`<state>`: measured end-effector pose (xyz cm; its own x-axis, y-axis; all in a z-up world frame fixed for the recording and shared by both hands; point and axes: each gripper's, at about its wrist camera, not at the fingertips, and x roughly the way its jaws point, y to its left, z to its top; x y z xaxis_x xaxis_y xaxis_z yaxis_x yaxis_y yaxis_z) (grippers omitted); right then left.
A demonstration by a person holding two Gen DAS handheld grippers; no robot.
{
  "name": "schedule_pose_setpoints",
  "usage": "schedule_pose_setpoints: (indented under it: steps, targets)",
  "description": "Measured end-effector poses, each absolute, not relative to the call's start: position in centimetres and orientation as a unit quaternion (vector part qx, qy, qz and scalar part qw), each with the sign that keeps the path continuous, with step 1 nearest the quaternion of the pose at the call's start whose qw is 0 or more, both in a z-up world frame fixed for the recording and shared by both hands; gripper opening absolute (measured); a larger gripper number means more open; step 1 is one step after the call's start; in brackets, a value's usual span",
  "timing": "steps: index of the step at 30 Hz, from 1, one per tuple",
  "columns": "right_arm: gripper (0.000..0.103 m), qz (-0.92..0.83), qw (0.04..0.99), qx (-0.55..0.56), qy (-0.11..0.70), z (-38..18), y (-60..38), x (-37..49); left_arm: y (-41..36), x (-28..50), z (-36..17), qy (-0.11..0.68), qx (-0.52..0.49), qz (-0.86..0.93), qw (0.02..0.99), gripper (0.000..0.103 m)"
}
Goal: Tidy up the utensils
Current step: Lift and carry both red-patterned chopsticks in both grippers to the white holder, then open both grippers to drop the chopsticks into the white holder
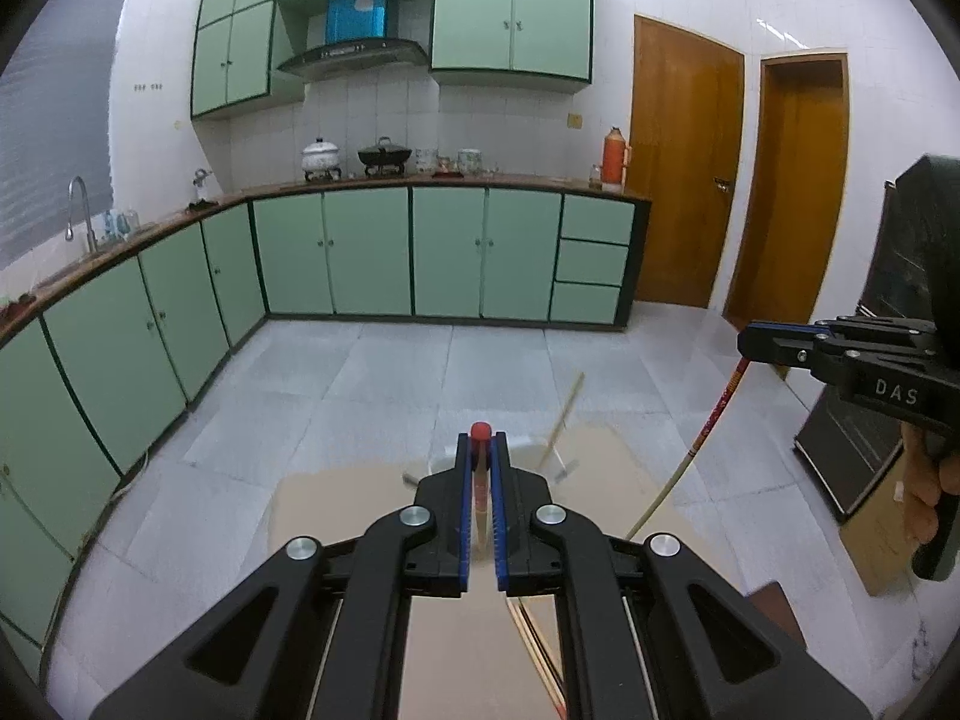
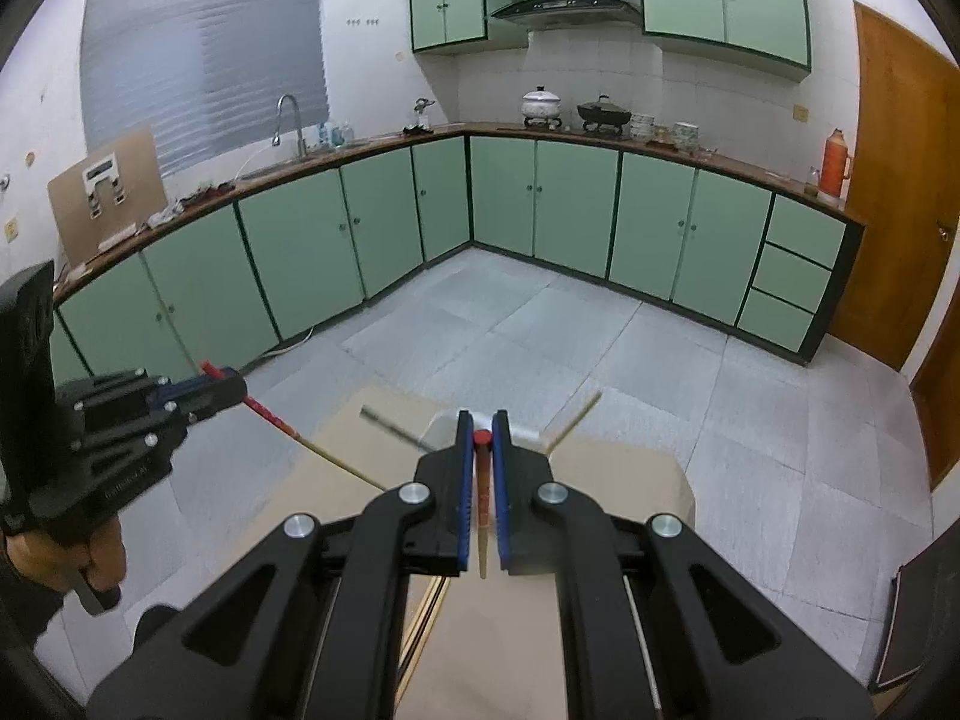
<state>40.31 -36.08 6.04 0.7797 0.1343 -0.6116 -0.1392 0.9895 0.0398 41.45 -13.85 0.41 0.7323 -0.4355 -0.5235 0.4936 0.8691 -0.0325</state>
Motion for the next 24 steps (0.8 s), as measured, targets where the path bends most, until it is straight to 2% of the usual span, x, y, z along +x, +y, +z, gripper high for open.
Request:
schedule_pose_setpoints:
  steps: [9,21,24]
  targets:
    - [0.005,0.049,0.952,0.002,0.302,6.7,-37.2,48.3,-17.2,49.2,0.0,0.263,0.054,-0.235,0.934,0.006]
    - [0.006,0.03,0.934,0.039,0.354,-2.6,-38.5,54.9,-19.0,54.4,-8.2,0.318,0.051,-0.234,0.917,0.006]
    - [0.012,0.028,0.931,0.047,0.361,-3.9,-38.9,54.7,-18.5,54.4,-9.5,0.331,0.057,-0.232,0.913,0.007]
